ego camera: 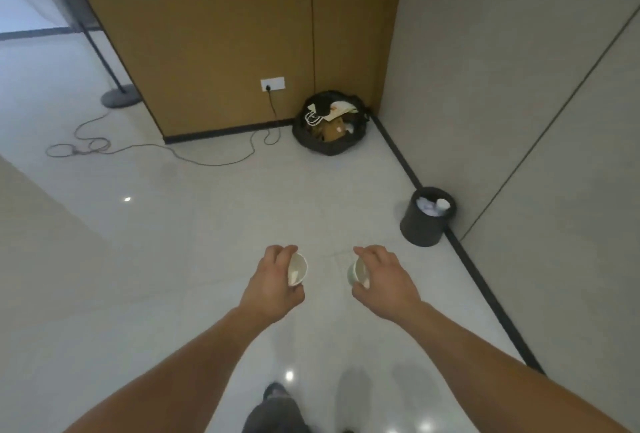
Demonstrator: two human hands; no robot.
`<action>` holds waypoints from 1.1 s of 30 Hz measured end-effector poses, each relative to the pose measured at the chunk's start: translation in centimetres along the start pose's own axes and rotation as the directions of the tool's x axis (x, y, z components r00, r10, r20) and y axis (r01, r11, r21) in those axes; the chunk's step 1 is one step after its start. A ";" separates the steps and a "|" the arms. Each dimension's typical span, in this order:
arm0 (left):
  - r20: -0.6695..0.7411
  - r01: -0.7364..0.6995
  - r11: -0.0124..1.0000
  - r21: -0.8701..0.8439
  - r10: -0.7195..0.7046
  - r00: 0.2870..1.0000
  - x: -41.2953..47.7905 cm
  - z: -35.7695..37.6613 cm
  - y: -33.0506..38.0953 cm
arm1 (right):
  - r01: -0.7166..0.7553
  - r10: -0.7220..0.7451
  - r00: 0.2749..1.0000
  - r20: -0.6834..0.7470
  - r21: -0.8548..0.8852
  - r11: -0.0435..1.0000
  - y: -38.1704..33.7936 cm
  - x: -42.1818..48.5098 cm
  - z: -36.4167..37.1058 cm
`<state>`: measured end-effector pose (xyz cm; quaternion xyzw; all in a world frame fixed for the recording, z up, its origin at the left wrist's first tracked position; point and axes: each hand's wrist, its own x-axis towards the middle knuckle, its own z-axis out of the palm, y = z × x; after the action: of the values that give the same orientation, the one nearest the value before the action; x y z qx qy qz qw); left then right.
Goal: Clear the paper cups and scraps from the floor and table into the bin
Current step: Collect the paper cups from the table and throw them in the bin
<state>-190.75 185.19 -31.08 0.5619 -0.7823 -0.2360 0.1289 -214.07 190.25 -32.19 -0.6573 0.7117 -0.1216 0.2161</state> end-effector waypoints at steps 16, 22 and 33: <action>0.196 -0.341 0.937 -0.073 0.349 0.916 30.2 9.7 16.0 | -0.381 0.377 0.914 -0.147 -0.001 0.924 19.5 13.4 -11.8; 0.277 -0.406 0.911 -0.068 0.408 0.870 39.0 15.4 22.5 | -0.451 0.454 0.876 -0.162 0.054 0.891 28.5 18.4 -15.1; 0.272 -0.170 0.983 -0.069 0.182 0.945 52.6 25.2 31.0 | -0.387 0.388 0.922 -0.007 0.024 0.922 44.8 32.0 -21.1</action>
<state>-245.48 149.33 -40.03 0.4483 -0.8341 -0.3173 0.0514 -264.84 161.01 -38.89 -0.5005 0.8274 -0.0879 0.2391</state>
